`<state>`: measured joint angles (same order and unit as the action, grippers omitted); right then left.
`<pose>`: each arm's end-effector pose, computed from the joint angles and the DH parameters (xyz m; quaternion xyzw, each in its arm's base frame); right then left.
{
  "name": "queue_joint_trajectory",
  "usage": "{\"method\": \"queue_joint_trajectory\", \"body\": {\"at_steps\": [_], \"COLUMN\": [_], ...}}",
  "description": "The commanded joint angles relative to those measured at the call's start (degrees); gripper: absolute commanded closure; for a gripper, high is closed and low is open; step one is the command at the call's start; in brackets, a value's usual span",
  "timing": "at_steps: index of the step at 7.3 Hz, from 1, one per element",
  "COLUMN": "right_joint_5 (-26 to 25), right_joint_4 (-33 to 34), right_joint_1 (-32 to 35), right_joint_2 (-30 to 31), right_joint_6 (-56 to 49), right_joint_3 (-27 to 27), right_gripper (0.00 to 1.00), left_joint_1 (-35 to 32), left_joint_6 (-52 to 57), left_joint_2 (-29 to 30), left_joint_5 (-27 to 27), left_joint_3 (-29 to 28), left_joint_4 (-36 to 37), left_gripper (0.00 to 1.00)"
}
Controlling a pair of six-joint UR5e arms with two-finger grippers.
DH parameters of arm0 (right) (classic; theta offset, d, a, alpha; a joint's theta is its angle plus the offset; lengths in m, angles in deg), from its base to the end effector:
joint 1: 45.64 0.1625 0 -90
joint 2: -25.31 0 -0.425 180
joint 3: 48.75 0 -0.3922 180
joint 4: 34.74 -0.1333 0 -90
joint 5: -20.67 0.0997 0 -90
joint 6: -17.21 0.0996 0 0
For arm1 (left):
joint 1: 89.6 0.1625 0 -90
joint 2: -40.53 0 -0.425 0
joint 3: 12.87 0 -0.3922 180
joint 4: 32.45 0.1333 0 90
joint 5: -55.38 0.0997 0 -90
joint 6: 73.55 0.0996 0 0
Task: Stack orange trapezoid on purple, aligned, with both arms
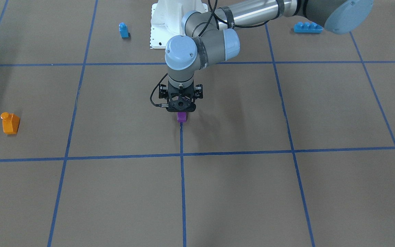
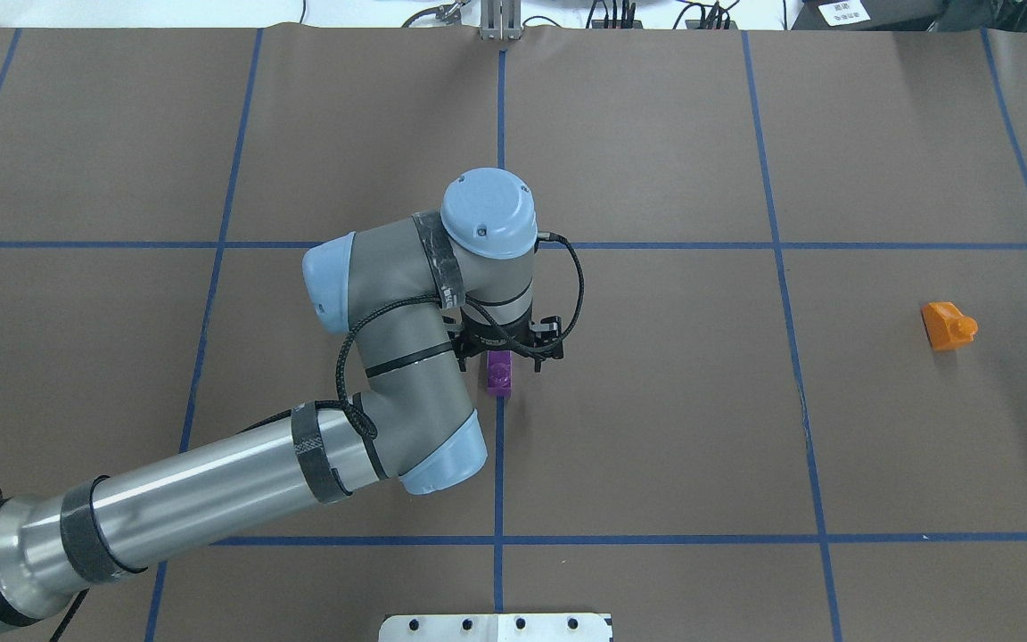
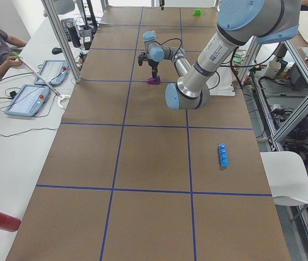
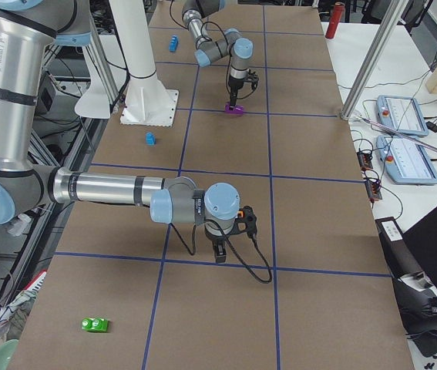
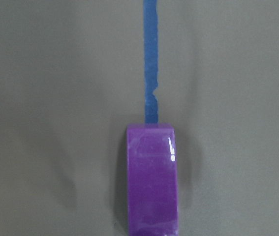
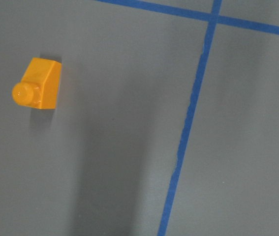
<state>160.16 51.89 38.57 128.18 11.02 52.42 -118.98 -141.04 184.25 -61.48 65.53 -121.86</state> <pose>0.0170 -0.4027 0.6502 0.0147 -0.4185 -0.1008 0.9025 0.6251 -0.4533 0.1514 -0.0444 0.4051 0.0277 0.9128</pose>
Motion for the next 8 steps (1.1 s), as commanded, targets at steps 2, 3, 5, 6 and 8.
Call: {"method": "queue_joint_trajectory", "body": {"at_steps": [2,3,5,6,8], "right_joint_5": [-0.9,-3.5,-8.4,-8.8,-8.9], "right_joint_4": [-19.3,-23.7,-24.1,-24.2,-24.8], "right_joint_1": [-10.9,-16.0,-20.7,-22.0,-24.3], "right_joint_2": [-3.4,-6.2,-9.2,-9.4,-10.9], "right_joint_6": [25.2,35.8,40.2,41.3,41.4], "right_joint_3": [-6.0,-7.6,-7.7,-7.8,-10.4], "right_gripper": [0.01,0.01,0.01,0.01,0.01], "left_joint_1": [-1.6,-1.6,-1.5,-1.5,-1.4], "left_joint_6": [0.0,-0.1,-0.2,-0.2,-2.5], "left_joint_2": [-0.2,-0.3,-0.4,-0.3,-0.4], "left_joint_5": [0.0,0.0,0.0,0.0,0.1], "left_joint_3": [2.5,2.5,2.5,2.7,3.0], "left_joint_4": [2.3,2.4,2.4,2.7,2.7], "left_gripper": [0.0,0.0,0.0,0.0,0.0]}}
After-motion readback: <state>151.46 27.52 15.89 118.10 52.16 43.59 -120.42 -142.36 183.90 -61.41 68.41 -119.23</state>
